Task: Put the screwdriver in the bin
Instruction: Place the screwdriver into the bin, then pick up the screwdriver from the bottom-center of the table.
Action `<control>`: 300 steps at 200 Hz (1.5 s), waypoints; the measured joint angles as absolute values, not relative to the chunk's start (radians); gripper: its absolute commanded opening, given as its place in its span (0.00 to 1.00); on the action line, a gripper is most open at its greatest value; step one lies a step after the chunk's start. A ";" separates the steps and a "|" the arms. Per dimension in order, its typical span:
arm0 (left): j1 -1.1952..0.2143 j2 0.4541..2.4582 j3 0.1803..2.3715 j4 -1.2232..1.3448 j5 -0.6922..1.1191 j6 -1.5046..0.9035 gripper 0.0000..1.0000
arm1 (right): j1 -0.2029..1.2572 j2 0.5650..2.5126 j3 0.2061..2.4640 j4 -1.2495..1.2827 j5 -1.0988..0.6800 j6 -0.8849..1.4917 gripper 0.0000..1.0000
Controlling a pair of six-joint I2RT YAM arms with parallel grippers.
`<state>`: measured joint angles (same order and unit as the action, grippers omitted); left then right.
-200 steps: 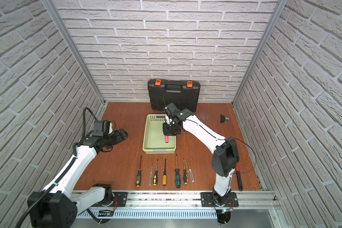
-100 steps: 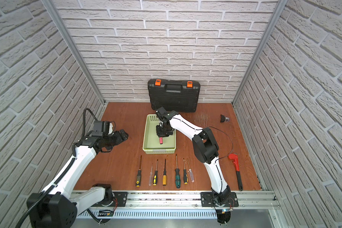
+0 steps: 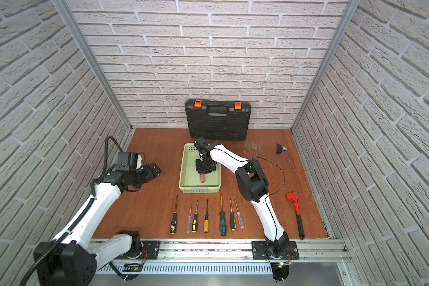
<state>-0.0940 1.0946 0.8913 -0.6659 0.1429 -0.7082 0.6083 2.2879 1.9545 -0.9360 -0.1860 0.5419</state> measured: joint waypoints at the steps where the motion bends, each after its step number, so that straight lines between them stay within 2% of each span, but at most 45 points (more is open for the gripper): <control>1: -0.094 1.095 0.891 -0.666 0.143 -0.708 0.93 | 0.608 2.288 1.954 -0.936 -0.186 0.542 0.11; 25: -0.099 1.090 0.891 -0.667 0.144 -0.708 0.91 | 0.606 2.311 1.978 -0.942 -0.178 0.542 0.25; 48: -0.115 1.089 0.891 -0.676 0.137 -0.706 0.91 | 0.606 2.335 2.001 -0.946 -0.169 0.539 0.32; 77: -0.154 1.089 0.891 -0.697 0.113 -0.699 0.91 | 0.604 2.345 2.005 -0.954 -0.156 0.537 0.31; 106: -0.171 1.089 0.891 -0.708 0.099 -0.700 0.90 | 0.602 2.346 2.022 -0.962 -0.154 0.534 0.33; 154: -0.218 1.096 0.914 -0.783 0.076 -0.701 0.79 | 0.603 2.295 2.029 -0.962 -0.167 0.530 0.38; 194: -0.363 1.132 0.947 -0.876 0.009 -0.731 0.77 | 0.626 2.094 1.987 -0.913 -0.201 0.507 0.40; 242: -0.562 1.070 0.910 -0.964 -0.045 -0.838 0.73 | 0.657 1.800 1.752 -0.781 -0.238 0.476 0.39; 300: -0.889 1.024 0.746 -0.966 -0.028 -1.016 0.68 | 0.657 1.662 1.473 -0.691 -0.168 0.428 0.39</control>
